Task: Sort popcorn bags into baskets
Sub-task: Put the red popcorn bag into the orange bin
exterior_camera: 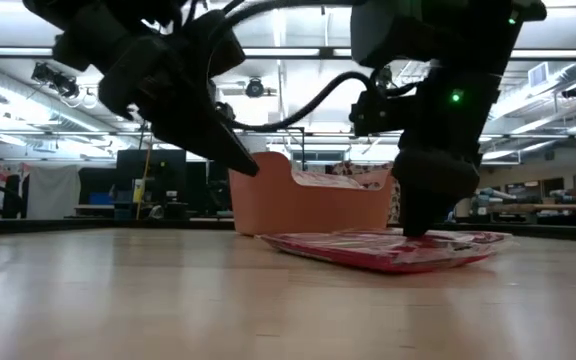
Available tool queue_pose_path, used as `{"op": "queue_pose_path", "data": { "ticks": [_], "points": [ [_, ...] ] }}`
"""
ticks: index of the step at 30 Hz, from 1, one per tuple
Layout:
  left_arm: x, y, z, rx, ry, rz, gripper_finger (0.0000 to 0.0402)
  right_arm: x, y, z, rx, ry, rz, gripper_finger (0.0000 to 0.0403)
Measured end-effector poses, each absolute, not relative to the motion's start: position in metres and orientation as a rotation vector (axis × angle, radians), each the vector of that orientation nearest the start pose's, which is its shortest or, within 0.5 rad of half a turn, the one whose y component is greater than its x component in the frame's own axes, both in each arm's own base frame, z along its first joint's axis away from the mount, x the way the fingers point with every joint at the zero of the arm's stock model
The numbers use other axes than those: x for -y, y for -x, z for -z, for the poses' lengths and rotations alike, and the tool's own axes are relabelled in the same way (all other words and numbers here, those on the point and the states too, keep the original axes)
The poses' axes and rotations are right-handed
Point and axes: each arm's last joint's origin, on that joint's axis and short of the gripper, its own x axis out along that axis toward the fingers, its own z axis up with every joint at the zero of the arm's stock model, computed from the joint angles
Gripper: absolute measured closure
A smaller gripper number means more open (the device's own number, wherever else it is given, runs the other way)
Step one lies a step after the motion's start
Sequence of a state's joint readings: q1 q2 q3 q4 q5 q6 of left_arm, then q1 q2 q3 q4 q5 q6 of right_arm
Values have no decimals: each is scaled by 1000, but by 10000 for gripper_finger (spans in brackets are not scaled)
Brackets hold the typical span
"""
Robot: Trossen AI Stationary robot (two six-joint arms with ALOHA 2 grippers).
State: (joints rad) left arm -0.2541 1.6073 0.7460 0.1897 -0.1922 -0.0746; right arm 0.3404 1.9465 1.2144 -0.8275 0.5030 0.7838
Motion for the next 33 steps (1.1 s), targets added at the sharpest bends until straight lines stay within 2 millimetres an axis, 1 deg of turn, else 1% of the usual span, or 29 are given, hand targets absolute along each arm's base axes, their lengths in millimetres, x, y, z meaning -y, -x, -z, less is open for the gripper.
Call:
{"op": "queue_pose_path", "data": {
  "ticks": [6,9,11,15,17,23,25,28,33],
  "points": [
    [76,-300,-160,-668,-90,31,285,-100,-327,-128,-1252,-32,670,196],
    [78,-293,-165,-689,-103,31,285,-97,-326,-124,-1255,-46,669,205],
    [79,-289,-170,-697,-119,17,285,-96,-325,-124,-1262,-44,671,218],
    [83,-283,-180,-663,-192,-3,285,-96,-325,-123,-1280,-18,646,260],
    [83,-278,-181,-633,-225,4,285,-96,-324,-123,-1293,3,631,287],
    [65,-252,-175,-525,-198,-21,285,-95,-322,-122,-1339,40,598,373],
    [62,-244,-173,-497,-182,-17,285,-95,-321,-125,-1343,39,591,391],
    [60,-236,-170,-476,-173,-12,285,-97,-321,-132,-1342,41,577,393],
    [60,-236,-169,-472,-154,-15,285,-98,-320,-163,-1300,60,533,398]
  ]
}}
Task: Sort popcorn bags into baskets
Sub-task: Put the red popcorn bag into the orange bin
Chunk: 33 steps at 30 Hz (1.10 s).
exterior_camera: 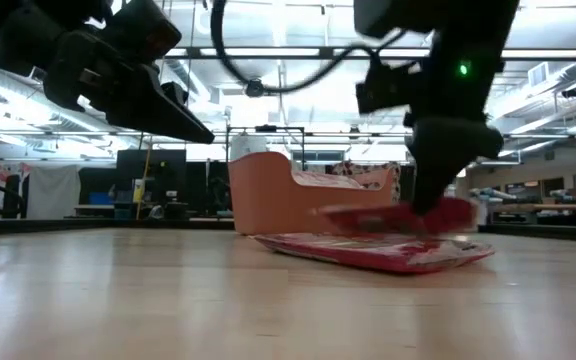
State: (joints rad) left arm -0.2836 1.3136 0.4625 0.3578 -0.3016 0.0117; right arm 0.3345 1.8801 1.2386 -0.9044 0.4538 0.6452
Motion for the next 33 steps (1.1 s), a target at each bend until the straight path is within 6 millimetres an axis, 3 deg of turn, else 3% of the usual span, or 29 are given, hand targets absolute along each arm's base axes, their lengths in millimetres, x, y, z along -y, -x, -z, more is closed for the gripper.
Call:
{"op": "queue_pose_path", "data": {
  "ticks": [9,13,18,25,29,33],
  "points": [
    [60,-238,-172,-440,-95,-25,285,-89,-310,-221,-1119,169,510,398],
    [60,-238,-172,-432,-88,-26,285,-84,-308,-238,-1060,402,472,398],
    [60,-238,-172,-431,-83,-27,285,-73,-320,-242,-1077,762,332,395],
    [60,-238,-172,-431,-82,-27,285,-19,-343,-241,-1111,868,269,394],
    [60,-238,-172,-431,-82,-28,285,14,-347,-243,-1146,922,272,395],
    [60,-238,-172,-432,-82,-28,285,45,-349,-244,-1135,924,164,395]
  ]
}}
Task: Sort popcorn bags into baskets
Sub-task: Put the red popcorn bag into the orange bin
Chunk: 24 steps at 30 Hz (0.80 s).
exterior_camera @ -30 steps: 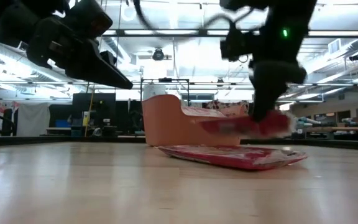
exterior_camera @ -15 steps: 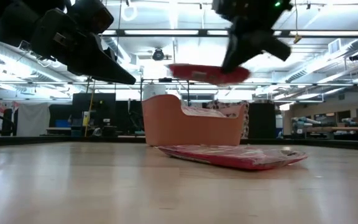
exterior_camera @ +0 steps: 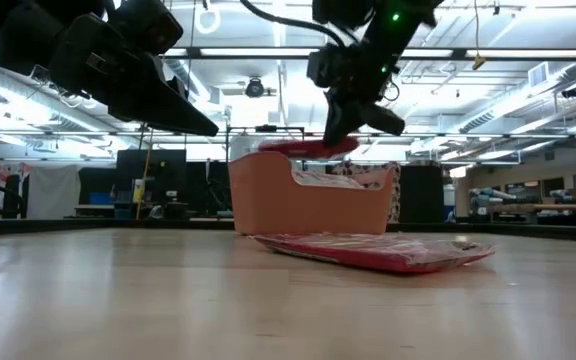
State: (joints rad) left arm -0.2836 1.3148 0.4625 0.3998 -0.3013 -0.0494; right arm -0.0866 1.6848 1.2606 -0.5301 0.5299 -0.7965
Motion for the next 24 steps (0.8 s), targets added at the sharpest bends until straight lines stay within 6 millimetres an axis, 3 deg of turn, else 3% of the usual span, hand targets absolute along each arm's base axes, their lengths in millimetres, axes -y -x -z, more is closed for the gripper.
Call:
{"op": "queue_pose_path", "data": {
  "ticks": [5,12,18,24],
  "points": [
    [60,-238,-172,-434,-82,-28,285,80,-349,-247,-1113,966,120,389],
    [60,-238,-172,-434,-82,-29,285,115,-340,-247,-1106,834,160,351],
    [60,-238,-172,-434,-63,-33,285,121,-337,-247,-1094,651,320,307],
    [60,-238,-172,-434,-49,-36,285,102,-341,-248,-1074,550,521,299]
  ]
}}
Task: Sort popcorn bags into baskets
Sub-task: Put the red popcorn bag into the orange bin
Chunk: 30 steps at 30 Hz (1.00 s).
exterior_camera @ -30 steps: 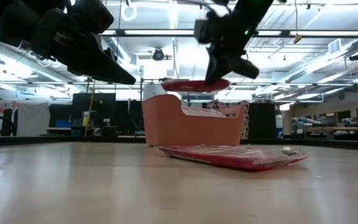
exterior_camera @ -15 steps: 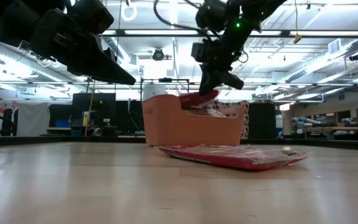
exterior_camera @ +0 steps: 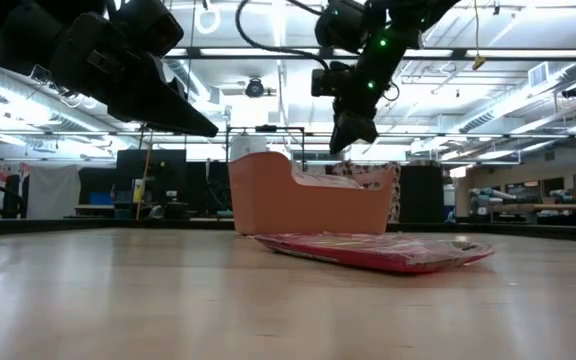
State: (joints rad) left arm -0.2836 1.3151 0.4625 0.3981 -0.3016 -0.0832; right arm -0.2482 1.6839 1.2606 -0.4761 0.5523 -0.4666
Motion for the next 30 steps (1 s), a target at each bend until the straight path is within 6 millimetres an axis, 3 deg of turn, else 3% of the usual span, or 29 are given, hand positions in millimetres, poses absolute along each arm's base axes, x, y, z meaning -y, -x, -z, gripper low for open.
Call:
{"op": "queue_pose_path", "data": {
  "ticks": [3,12,16,19,25,30],
  "points": [
    [60,-238,-172,-434,-32,-39,285,86,-344,-247,-1047,509,487,299],
    [64,-237,-170,-447,36,-33,285,15,-354,-243,-970,382,167,300],
    [73,-239,-161,-470,20,10,285,-16,-354,-242,-948,198,28,300],
    [77,-243,-155,-460,-21,28,285,-40,-351,-242,-943,128,21,300],
    [81,-257,-148,-461,-128,10,285,-90,-341,-242,-913,164,80,300],
    [86,-274,-134,-536,-239,-13,272,-110,-333,-238,-929,98,120,300]
  ]
}}
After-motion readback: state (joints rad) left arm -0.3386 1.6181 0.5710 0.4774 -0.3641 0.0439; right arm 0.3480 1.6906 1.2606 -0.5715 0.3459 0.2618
